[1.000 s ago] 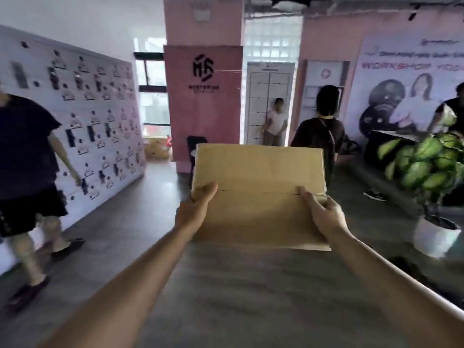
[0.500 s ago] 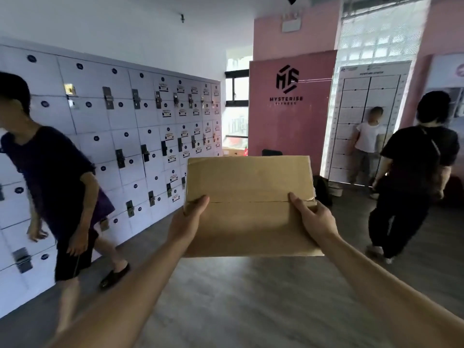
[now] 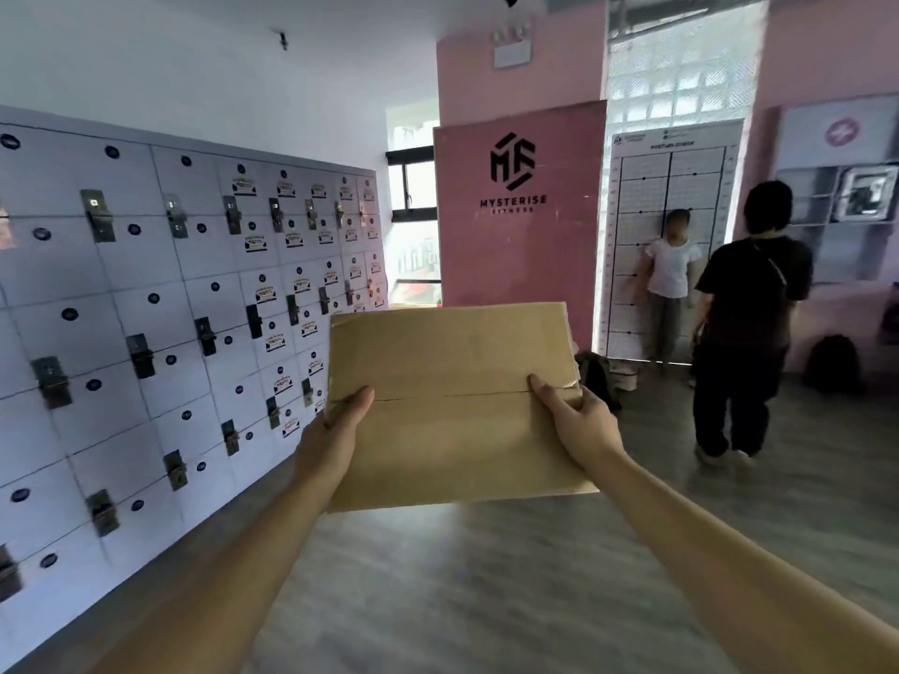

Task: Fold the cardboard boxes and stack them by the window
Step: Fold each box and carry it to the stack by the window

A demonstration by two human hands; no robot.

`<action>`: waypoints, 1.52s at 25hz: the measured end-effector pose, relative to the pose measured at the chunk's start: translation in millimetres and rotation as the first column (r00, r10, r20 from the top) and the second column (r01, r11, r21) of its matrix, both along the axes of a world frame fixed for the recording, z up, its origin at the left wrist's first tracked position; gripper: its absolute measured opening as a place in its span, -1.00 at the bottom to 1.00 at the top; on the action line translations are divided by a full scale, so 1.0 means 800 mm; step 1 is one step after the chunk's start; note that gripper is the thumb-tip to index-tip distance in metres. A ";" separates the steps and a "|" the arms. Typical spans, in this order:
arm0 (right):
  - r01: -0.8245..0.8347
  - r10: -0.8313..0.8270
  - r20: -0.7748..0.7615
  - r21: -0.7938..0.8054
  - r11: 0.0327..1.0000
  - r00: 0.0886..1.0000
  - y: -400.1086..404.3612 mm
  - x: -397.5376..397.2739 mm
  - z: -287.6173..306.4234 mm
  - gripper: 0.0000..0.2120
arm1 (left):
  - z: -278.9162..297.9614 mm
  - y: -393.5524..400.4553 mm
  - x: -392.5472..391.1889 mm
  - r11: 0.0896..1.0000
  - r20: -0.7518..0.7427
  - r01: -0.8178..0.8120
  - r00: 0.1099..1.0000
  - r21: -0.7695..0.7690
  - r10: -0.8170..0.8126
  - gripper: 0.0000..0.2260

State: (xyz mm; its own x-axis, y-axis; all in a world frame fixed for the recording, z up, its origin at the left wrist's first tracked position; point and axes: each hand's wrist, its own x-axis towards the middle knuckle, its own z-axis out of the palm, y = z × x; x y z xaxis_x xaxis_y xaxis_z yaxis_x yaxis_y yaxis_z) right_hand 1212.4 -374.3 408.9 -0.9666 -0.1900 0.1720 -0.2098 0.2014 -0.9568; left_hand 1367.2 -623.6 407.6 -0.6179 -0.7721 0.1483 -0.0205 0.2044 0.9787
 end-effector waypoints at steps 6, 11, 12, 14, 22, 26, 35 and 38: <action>0.070 -0.070 -0.004 -0.002 0.998 0.998 -0.106 -0.144 0.023 -0.30 | 0.022 -0.127 -0.172 0.998 -0.006 0.041 0.999 -0.038 -0.041 -0.25; 0.090 -0.090 0.003 -0.007 0.996 0.996 -0.177 -0.295 0.015 -0.43 | 0.013 -0.200 -0.330 0.996 -0.017 0.080 0.997 -0.048 -0.080 -0.22; 0.088 -0.088 -0.006 -0.017 0.996 0.996 -0.193 -0.332 0.011 -0.41 | 0.010 -0.216 -0.365 0.996 -0.016 0.081 0.996 -0.041 -0.082 -0.20; 0.084 -0.084 -0.020 -0.019 0.996 0.996 -0.224 -0.405 0.008 -0.36 | 0.008 -0.244 -0.435 0.997 -0.005 0.072 0.997 -0.022 -0.072 -0.19; -0.024 0.026 -0.033 0.048 0.999 0.999 -0.394 -0.668 0.031 -0.31 | 0.014 -0.390 -0.659 1.000 0.038 0.009 0.999 -0.009 -0.008 -0.09; -0.015 0.019 -0.057 0.072 0.997 0.998 -0.500 -0.777 0.024 -0.44 | 0.005 -0.498 -0.765 0.998 0.042 -0.022 0.999 0.054 0.020 -0.10; 0.035 -0.035 -0.004 0.023 0.999 0.999 -0.698 -1.007 0.040 -0.47 | 0.025 -0.723 -1.038 0.997 0.032 0.077 0.997 -0.002 -0.077 -0.17; 0.061 -0.060 -0.017 0.036 0.998 0.998 -0.745 -1.096 0.031 -0.49 | 0.017 -0.773 -1.131 0.990 0.026 0.138 0.990 0.006 -0.138 -0.15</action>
State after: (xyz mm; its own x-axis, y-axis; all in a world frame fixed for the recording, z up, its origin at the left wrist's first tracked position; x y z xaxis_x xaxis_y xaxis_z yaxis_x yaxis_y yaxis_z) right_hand 335.6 -970.5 433.3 -0.9738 -0.1380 0.1809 -0.2109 0.2491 -0.9452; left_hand 462.1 -1242.2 421.5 -0.7223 -0.6796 0.1279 -0.0177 0.2031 0.9790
